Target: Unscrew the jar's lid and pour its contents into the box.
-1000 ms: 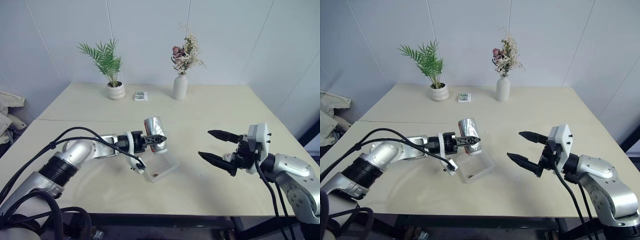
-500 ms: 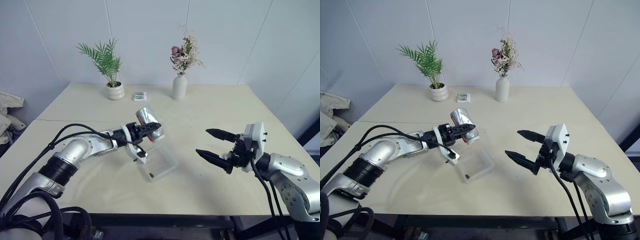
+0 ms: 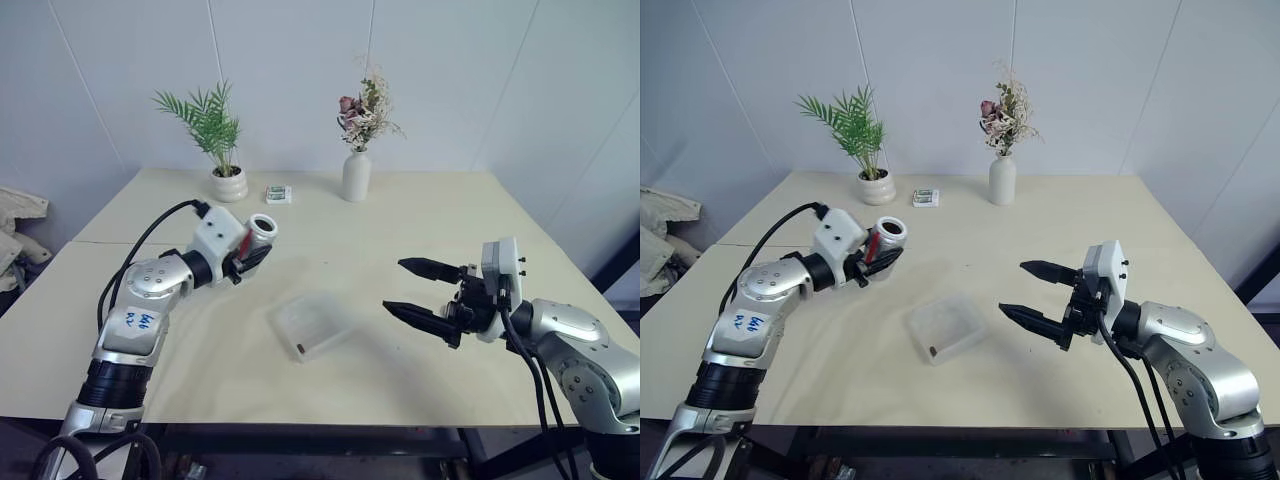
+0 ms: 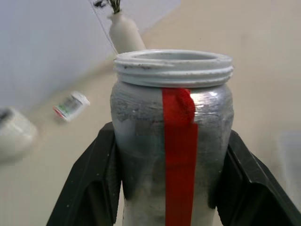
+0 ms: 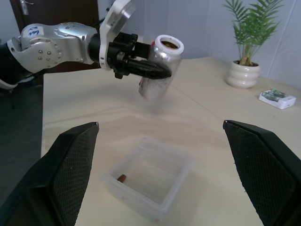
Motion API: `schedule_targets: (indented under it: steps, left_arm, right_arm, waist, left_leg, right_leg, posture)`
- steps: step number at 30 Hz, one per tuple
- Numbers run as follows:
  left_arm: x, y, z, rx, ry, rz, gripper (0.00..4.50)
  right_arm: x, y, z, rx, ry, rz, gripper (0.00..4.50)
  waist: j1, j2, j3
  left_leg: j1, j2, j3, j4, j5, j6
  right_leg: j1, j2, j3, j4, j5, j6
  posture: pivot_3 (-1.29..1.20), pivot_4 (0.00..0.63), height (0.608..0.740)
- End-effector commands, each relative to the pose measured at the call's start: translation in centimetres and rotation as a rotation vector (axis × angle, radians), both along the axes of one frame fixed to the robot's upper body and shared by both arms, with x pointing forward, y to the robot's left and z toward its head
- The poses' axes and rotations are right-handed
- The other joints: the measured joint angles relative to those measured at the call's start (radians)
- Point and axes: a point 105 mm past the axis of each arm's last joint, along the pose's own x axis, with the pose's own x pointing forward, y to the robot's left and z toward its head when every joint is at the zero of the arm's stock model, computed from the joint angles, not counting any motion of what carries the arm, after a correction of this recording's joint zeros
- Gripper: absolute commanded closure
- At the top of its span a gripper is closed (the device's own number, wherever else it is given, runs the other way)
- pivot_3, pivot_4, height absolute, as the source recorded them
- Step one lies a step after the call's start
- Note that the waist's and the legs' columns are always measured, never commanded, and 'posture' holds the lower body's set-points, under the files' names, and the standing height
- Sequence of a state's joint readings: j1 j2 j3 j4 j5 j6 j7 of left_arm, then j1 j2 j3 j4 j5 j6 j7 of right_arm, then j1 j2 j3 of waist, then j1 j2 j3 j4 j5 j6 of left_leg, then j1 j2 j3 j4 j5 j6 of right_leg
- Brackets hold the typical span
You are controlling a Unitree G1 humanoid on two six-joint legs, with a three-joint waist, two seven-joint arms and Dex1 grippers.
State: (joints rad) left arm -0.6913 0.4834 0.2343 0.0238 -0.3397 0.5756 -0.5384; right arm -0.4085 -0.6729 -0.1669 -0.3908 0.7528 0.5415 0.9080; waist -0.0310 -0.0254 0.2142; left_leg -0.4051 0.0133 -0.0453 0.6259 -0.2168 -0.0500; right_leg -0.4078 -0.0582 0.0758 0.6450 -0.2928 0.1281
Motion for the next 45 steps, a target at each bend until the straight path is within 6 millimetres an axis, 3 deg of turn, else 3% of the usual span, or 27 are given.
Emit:
schedule_targets:
  steps: [1, 3, 5, 7, 15, 19, 28, 35, 45]
  left_arm:
    - [0.6, 6.4, -0.6, -0.239, 0.073, 0.233, 2.39]
    - [0.8, 8.0, -1.7, -0.176, 0.084, 0.309, 2.39]
    - [0.8, 9.9, -2.0, -0.258, 0.063, 0.354, 2.39]
    - [0.5, 11.9, -1.8, -0.241, -0.073, 0.403, 2.39]
    - [2.1, 15.3, -4.3, -0.157, -0.104, 0.550, 2.39]
    - [2.5, 16.2, -5.6, -0.157, -0.098, 0.621, 2.39]
    - [2.8, 15.3, -6.7, -0.133, -0.100, 0.578, 2.39]
    - [2.0, 15.9, -5.7, -0.111, -0.160, 0.564, 0.15]
    - [-2.3, 19.0, -3.9, -0.051, -0.283, 0.661, 0.03]
  right_arm:
    - [-0.8, 1.1, 1.4, -0.011, -0.043, 0.054, 0.02]
    - [-0.8, 1.3, 1.5, -0.013, -0.042, 0.061, 0.02]
    - [-0.7, 1.7, 1.5, -0.017, -0.048, 0.079, 0.02]
    - [-0.6, 2.5, 1.5, -0.015, -0.054, 0.107, 0.02]
    - [0.1, 4.3, 1.5, 0.005, -0.086, 0.144, 0.02]
    - [0.5, 4.8, 1.3, 0.012, -0.096, 0.145, 0.02]
    - [0.5, 4.5, 1.2, 0.014, -0.107, 0.125, 0.02]
    - [0.2, 4.3, 1.0, 0.012, -0.099, 0.125, 0.00]
    - [-0.1, 4.1, 0.8, 0.011, -0.089, 0.146, 0.00]
  waist:
    - [-0.006, 0.000, 0.000]
    - [-0.013, 0.000, 0.000]
    - [-0.009, 0.000, 0.000]
    - [-0.004, -0.001, 0.000]
    - [0.005, -0.002, -0.001]
    - [0.005, -0.003, -0.001]
    - [0.002, -0.003, -0.001]
    - [0.002, -0.003, -0.001]
    - [0.001, -0.003, -0.001]
  left_leg:
    - [0.000, 0.000, 0.000, 0.001, 0.000, 0.000]
    - [0.000, 0.001, 0.000, 0.001, 0.000, 0.000]
    - [0.001, 0.001, 0.000, 0.001, 0.000, 0.000]
    - [0.000, 0.001, 0.000, 0.002, 0.000, 0.000]
    - [-0.001, 0.001, 0.001, 0.000, 0.000, 0.000]
    - [-0.001, 0.000, 0.002, -0.002, 0.000, 0.000]
    - [-0.001, 0.000, 0.002, -0.007, 0.000, -0.001]
    - [-0.001, 0.000, 0.002, -0.007, 0.000, -0.001]
    - [-0.001, 0.001, 0.003, -0.010, 0.000, -0.001]
  right_leg:
    - [0.000, 0.000, 0.000, 0.000, 0.000, 0.000]
    - [0.000, 0.001, 0.000, 0.000, 0.000, -0.001]
    - [0.000, 0.001, 0.000, 0.000, 0.000, -0.001]
    - [0.000, 0.001, 0.000, -0.001, 0.001, -0.001]
    - [0.000, 0.000, -0.001, -0.006, 0.002, -0.001]
    - [0.000, -0.001, -0.001, -0.008, 0.004, 0.000]
    - [-0.001, -0.001, -0.002, -0.009, 0.004, 0.000]
    - [-0.001, -0.001, -0.002, -0.009, 0.004, 0.000]
    - [-0.002, -0.001, -0.001, -0.010, 0.004, 0.000]
  posture:
    - [0.00, 0.150, 0.740]
    - [0.00, 0.150, 0.740]
    - [0.00, 0.150, 0.740]
    - [0.00, 0.150, 0.740]
    - [0.00, 0.150, 0.740]
    - [0.00, 0.150, 0.740]
    - [0.00, 0.150, 0.740]
    - [0.00, 0.150, 0.740]
    - [0.00, 0.150, 0.740]
